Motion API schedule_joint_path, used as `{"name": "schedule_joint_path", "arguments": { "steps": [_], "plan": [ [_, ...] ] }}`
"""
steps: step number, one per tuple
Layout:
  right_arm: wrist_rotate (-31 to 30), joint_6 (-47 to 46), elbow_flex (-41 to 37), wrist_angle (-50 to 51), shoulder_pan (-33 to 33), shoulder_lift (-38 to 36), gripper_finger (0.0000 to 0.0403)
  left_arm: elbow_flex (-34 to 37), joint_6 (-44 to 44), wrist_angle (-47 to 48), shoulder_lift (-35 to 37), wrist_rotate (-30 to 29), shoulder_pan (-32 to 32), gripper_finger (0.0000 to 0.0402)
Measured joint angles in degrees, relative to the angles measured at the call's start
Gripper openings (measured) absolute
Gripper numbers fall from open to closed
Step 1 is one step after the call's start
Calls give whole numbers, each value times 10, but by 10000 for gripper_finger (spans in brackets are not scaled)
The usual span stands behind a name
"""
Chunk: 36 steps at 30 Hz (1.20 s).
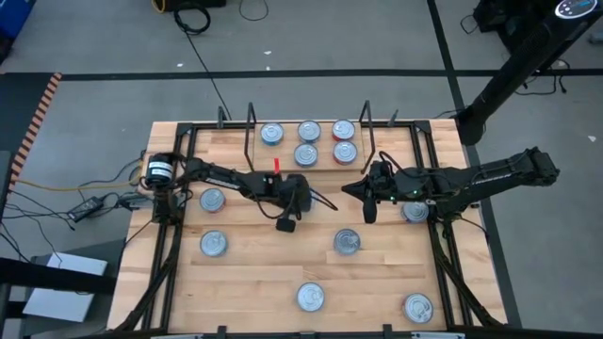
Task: Stack canned seafood by type on shelf
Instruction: Put the top middle light blue tuna can on the shelf aligned with the other light blue tuna can
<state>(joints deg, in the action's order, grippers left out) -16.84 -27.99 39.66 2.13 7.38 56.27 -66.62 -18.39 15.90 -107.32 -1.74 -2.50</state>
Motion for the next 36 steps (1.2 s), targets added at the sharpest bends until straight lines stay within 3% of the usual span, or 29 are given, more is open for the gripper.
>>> {"name": "schedule_joint_path", "arguments": {
  "steps": [8, 15, 20, 28, 36],
  "plan": [
    [40, 1, 0, 1, 0, -16, 7, -17, 144, -5, 43, 178, -11, 1],
    [93, -10, 0, 25, 1, -26, 11, -17, 238, -9, 56, 294, -15, 1],
    [95, -25, 0, 80, 2, -17, 22, -14, 272, -8, 51, 305, -18, 1],
    [134, -71, 0, 90, 2, -16, 28, 2, 357, -39, 38, 394, -35, 0],
    [144, -89, 1, 85, 2, -16, 25, 2, 400, -57, 16, 388, -49, 0]
  ]
}}
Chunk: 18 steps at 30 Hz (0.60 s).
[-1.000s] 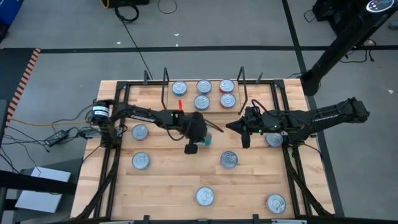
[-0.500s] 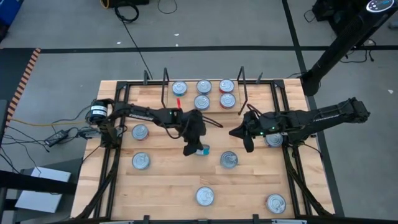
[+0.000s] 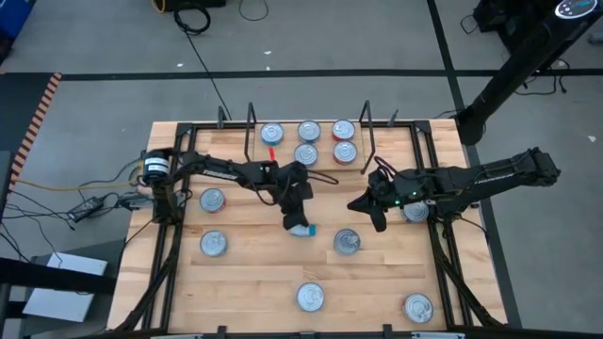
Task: Stack canned seafood by type on shelf
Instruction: Put the top middle light blue tuna can on the shelf aligned with the other light blue tuna can
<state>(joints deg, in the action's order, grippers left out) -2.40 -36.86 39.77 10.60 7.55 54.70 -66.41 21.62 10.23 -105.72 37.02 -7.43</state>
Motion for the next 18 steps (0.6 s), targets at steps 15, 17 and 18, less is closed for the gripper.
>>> {"name": "schedule_joint_path", "arguments": {
  "steps": [15, 17, 18],
  "plan": [
    [7, -20, 3, -19, 0, -2, 25, 1, -6, -5, -1, -28, -26, 27],
    [6, -20, 3, -19, 0, -2, 25, 1, -17, -3, -1, -33, -23, 41],
    [6, -20, 3, -19, 0, -2, 25, -2, -23, 1, -1, -40, -22, 49]
  ]
}}
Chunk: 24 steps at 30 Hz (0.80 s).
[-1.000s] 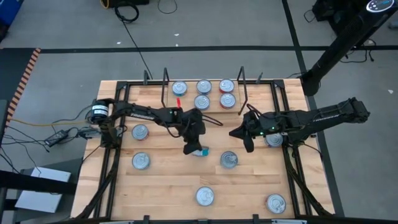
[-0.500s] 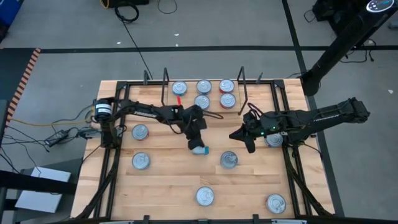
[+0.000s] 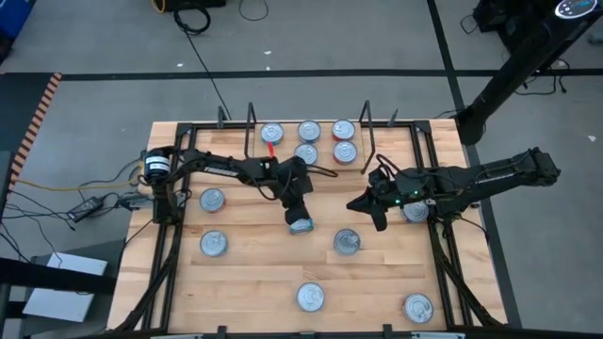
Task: Stack canned seafood by type on shelf
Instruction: Put the top middle light blue tuna can on the shelf aligned with the other light blue tuna can
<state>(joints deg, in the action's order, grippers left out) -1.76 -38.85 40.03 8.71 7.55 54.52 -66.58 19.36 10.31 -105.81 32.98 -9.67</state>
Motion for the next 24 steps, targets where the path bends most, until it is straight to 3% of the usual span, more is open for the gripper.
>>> {"name": "schedule_joint_path", "arguments": {
  "steps": [8, 14, 19, 24],
  "plan": [
    [4, 1, 0, 0, 0, 0, 25, -59, -50, 28, 0, -50, 0, 128],
    [16, 4, 0, 1, 0, 0, 25, -151, -61, 172, 0, -81, 6, 188],
    [36, 19, 0, 3, 0, 0, 25, -205, -77, 298, 0, -172, 53, 230],
    [68, 45, 0, 16, 0, 0, 25, -209, -58, 308, 0, -267, 114, 259]
  ]
}}
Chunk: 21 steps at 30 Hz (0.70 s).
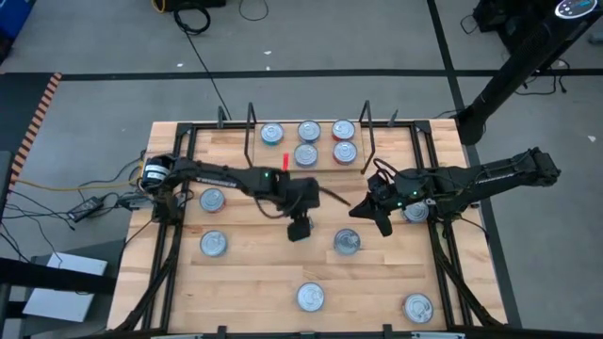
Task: Stack canned seafood by type on shelf
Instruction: Put the top middle light blue tuna can on the shelf aligned with the other light blue tuna can
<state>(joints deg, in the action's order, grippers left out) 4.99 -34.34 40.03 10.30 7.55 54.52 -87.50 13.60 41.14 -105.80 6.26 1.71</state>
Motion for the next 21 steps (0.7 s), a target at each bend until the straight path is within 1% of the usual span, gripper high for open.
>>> {"name": "schedule_joint_path", "arguments": {
  "steps": [4, 6, 10, 14, 18, 21],
  "plan": [
    [21, 24, 0, 11, 0, 0, 25, 0, 64, 3, 0, -66, 23, 269],
    [30, 37, 0, 11, 0, 0, 25, 0, 92, 10, 0, -81, 28, 271],
    [52, 55, 0, 11, 0, 0, 25, 17, 138, 4, 0, -73, 32, 271],
    [56, 65, 0, 11, 0, 0, 25, 27, 141, 0, 0, -73, 36, 271],
    [56, 75, 0, 11, 0, 0, 25, 27, 141, -7, 0, -101, 37, 271],
    [56, 83, 0, 11, 0, 0, 25, 27, 141, -3, -1, -109, 36, 271]
  ]
}}
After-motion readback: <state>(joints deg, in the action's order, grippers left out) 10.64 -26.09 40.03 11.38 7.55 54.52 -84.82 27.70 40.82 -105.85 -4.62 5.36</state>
